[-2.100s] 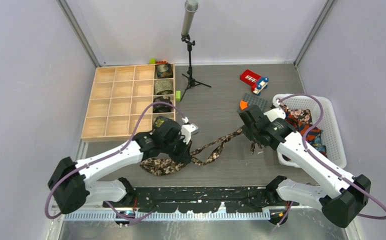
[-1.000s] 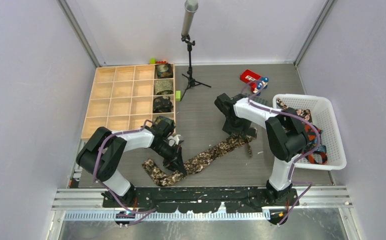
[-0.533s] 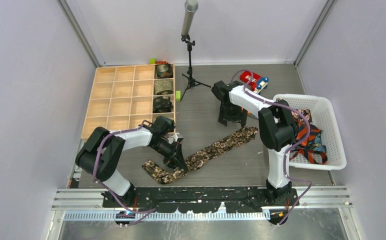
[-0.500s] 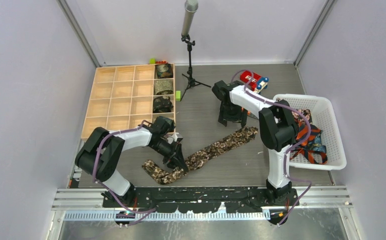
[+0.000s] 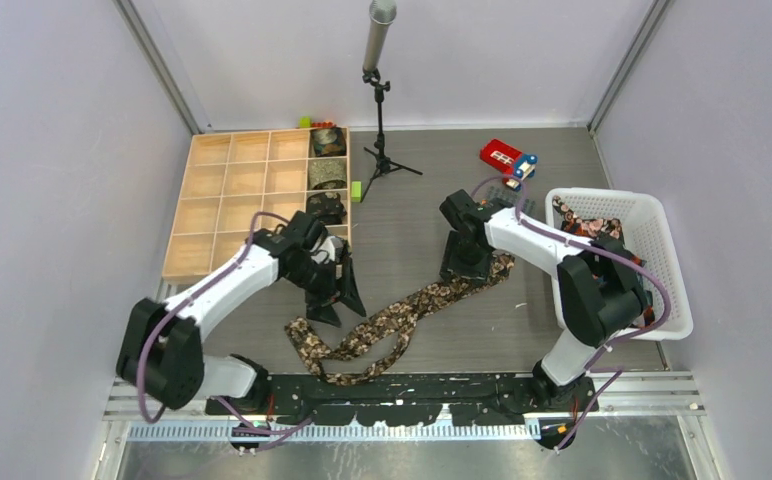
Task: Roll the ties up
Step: Flatten out the tie at the center of the board.
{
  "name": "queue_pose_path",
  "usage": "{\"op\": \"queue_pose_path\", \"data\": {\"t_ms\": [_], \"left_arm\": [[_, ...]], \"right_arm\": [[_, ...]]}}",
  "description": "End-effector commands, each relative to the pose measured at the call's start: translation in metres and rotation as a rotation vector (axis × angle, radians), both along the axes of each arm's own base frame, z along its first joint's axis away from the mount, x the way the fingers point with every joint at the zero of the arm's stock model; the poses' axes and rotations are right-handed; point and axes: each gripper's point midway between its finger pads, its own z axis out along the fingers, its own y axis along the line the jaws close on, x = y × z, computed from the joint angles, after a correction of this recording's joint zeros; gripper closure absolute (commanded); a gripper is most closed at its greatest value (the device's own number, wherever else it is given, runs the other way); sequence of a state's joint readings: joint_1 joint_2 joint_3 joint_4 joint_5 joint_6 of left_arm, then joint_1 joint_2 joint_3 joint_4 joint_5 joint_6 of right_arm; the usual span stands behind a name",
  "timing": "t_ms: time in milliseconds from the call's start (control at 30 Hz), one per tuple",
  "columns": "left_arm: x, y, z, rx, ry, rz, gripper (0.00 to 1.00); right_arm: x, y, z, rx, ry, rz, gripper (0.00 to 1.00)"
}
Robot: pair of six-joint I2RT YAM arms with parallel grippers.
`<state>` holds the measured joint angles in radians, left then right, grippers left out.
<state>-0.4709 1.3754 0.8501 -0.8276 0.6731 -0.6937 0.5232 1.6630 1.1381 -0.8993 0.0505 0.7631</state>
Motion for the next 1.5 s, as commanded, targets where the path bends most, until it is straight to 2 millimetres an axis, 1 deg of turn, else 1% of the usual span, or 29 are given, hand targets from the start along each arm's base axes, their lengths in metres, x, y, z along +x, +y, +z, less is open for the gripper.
{"op": "queue_pose_path", "data": {"t_ms": [0, 100, 200, 300, 400, 467, 567, 667, 733, 867, 1000, 1067, 1167, 1200, 1233, 1267, 1300, 1367, 1433, 1467], "left_arm": [[0.011, 0.049, 0.016, 0.262, -0.216, 0.054, 0.32], [0.015, 0.073, 0.021, 0.359, -0.318, 0.100, 0.32], [0.012, 0.085, 0.021, 0.392, -0.368, 0.140, 0.33], [0.009, 0.093, 0.019, 0.411, -0.400, 0.173, 0.34], [0.012, 0.101, 0.025, 0.438, -0.449, 0.211, 0.35], [0.017, 0.107, 0.028, 0.464, -0.481, 0.245, 0.35], [0.024, 0.119, 0.029, 0.517, -0.525, 0.308, 0.35], [0.031, 0.129, 0.031, 0.565, -0.552, 0.368, 0.35], [0.034, 0.136, 0.028, 0.608, -0.554, 0.400, 0.35], [0.038, 0.145, 0.020, 0.660, -0.557, 0.448, 0.32], [0.046, 0.151, 0.017, 0.669, -0.620, 0.489, 0.28], [0.046, 0.153, 0.014, 0.670, -0.619, 0.514, 0.30], [0.043, 0.152, 0.014, 0.676, -0.593, 0.497, 0.36], [0.043, 0.151, 0.016, 0.677, -0.589, 0.490, 0.36], [0.042, 0.151, 0.017, 0.683, -0.579, 0.477, 0.37], [0.043, 0.148, 0.019, 0.675, -0.580, 0.464, 0.39], [0.043, 0.146, 0.021, 0.670, -0.578, 0.442, 0.41], [0.046, 0.139, 0.031, 0.661, -0.589, 0.383, 0.43], [0.047, 0.129, 0.040, 0.677, -0.626, 0.282, 0.44], [0.049, 0.120, 0.045, 0.682, -0.664, 0.219, 0.44]], "right_arm": [[0.014, 0.027, -0.009, 0.122, -0.037, -0.015, 0.44], [0.022, 0.026, -0.019, 0.103, -0.053, -0.026, 0.48], [0.026, 0.012, -0.036, 0.022, -0.055, -0.064, 0.51], [0.025, -0.010, -0.054, -0.056, -0.037, -0.123, 0.53], [0.030, -0.036, -0.063, -0.110, -0.032, -0.184, 0.54], [0.037, -0.054, -0.065, -0.141, -0.038, -0.219, 0.54], [0.054, -0.074, -0.062, -0.175, -0.057, -0.264, 0.54], [0.075, -0.088, -0.052, -0.227, -0.082, -0.276, 0.54], [0.086, -0.089, -0.042, -0.247, -0.099, -0.265, 0.54], [0.095, -0.074, -0.016, -0.191, -0.131, -0.203, 0.51], [0.089, -0.059, 0.018, -0.179, -0.199, -0.105, 0.46], [0.081, -0.046, 0.034, -0.162, -0.230, -0.048, 0.43], [0.062, -0.021, 0.053, -0.144, -0.280, 0.039, 0.39], [0.054, -0.011, 0.058, -0.132, -0.299, 0.069, 0.39], [0.044, 0.005, 0.064, -0.104, -0.325, 0.109, 0.39], [0.037, 0.013, 0.068, -0.079, -0.343, 0.123, 0.39], [0.025, 0.030, 0.071, -0.043, -0.363, 0.161, 0.39], [0.010, 0.048, 0.074, 0.012, -0.391, 0.187, 0.40], [0.000, 0.055, 0.070, 0.045, -0.399, 0.163, 0.40], [-0.002, 0.055, 0.068, 0.062, -0.399, 0.139, 0.40]]}}
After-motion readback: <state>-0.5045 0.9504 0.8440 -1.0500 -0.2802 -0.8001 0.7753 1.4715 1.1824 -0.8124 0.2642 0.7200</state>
